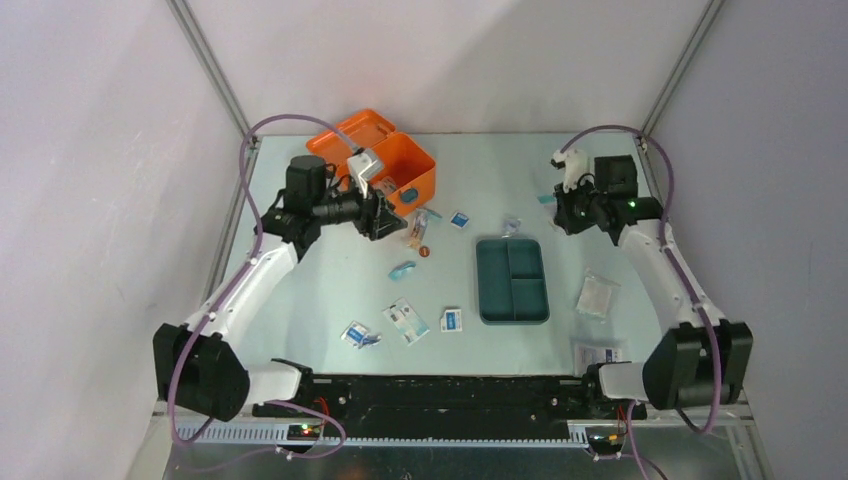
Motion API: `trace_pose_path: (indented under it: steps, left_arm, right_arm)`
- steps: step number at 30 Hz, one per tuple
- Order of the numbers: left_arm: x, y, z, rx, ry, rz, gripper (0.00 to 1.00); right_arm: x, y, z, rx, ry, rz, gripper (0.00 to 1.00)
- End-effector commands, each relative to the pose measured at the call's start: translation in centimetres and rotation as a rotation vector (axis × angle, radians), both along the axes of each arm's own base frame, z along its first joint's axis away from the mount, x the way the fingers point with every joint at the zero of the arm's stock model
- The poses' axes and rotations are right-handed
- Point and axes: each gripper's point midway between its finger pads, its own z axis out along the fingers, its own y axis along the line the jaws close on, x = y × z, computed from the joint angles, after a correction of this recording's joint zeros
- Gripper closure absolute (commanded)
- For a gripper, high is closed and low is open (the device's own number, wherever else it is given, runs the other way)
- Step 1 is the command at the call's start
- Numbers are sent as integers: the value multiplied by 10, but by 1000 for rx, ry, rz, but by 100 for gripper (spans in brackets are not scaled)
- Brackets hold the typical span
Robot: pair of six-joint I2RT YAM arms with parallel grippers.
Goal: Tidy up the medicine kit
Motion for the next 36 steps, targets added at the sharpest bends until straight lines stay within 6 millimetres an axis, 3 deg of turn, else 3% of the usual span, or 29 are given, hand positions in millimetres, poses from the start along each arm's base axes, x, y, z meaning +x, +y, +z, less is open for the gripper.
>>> trace_pose_path:
  steps: [1,5,10,14,19,21,26,29,31,32,36]
  left_arm:
    - [-8,-33,33,22,-296,-296,37]
    - [-8,-61,36,54,-430,-434,36]
    - [-10,-97,26,125,-527,-569,34]
    - [-22,-114,2,268,-604,-687,34]
    - [-33,-118,-28,394,-636,-777,36]
    - [-37,-118,-35,409,-634,-800,42]
    - [-46,-119,-42,409,-617,-827,74]
    - [-47,-117,-44,415,-609,-824,85]
    - [-45,-115,-44,424,-596,-807,91]
    - [-43,-114,-44,434,-592,-794,93]
    - [-28,-105,-36,428,-513,-690,97]
  right_arm:
    - [-34,72,63,339,-56,292,100]
    - [-68,120,78,505,-12,533,100]
    - [-97,165,80,584,53,737,100]
    - [-103,185,77,623,122,800,100]
    - [-105,196,74,607,150,838,100]
    - [-105,197,73,604,154,840,100]
    - [-104,197,71,595,159,830,100]
    - [-102,195,69,582,159,818,100]
    - [-100,191,69,563,154,794,85]
    - [-99,187,71,555,146,779,71]
    - [-99,163,89,525,78,721,48]
